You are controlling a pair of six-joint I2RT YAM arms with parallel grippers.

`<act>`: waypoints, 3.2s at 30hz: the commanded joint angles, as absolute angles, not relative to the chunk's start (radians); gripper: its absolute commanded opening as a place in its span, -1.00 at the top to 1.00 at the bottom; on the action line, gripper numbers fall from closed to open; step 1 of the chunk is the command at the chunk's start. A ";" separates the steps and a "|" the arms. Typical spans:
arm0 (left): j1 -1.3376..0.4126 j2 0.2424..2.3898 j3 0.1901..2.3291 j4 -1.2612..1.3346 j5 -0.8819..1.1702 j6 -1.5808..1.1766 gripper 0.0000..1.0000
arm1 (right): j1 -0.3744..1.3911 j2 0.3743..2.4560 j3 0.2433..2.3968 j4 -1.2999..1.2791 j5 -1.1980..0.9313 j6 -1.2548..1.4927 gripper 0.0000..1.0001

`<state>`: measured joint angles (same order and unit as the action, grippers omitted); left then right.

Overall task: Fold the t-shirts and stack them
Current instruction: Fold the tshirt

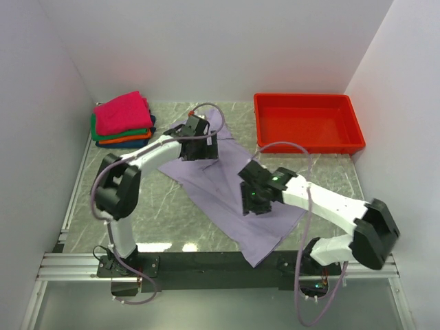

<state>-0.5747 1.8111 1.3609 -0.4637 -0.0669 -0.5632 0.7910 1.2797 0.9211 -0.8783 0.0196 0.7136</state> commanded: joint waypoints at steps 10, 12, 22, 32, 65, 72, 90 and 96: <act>-0.457 2.029 1.491 -0.494 0.014 -0.529 -0.99 | 1.008 1.618 0.988 -0.625 -0.083 0.650 -0.04; -0.446 2.029 1.486 -0.491 0.014 -0.525 -0.99 | 1.032 1.640 0.970 -0.608 -0.094 0.650 -0.04; -0.407 2.039 1.440 -0.457 0.029 -0.520 -0.99 | 1.179 1.749 0.904 -0.502 -0.184 0.690 -0.03; -0.399 2.010 1.419 -0.397 0.031 -0.508 -0.99 | 1.235 1.712 0.972 -0.600 -0.114 0.718 -0.03; -0.414 2.482 2.168 -0.330 0.110 -0.762 -0.83 | 0.489 1.336 0.945 -0.942 0.101 0.603 -0.12; -0.422 2.519 2.195 -0.313 0.091 -0.798 -0.75 | 0.431 1.384 0.957 -0.943 0.095 0.526 -0.12; -0.419 2.519 2.166 -0.281 0.097 -0.839 0.43 | 0.301 1.401 0.881 -0.940 0.117 0.522 -0.12; -0.411 2.464 2.103 -0.252 0.094 -0.850 0.60 | 0.212 1.378 0.825 -0.939 0.103 0.545 -0.12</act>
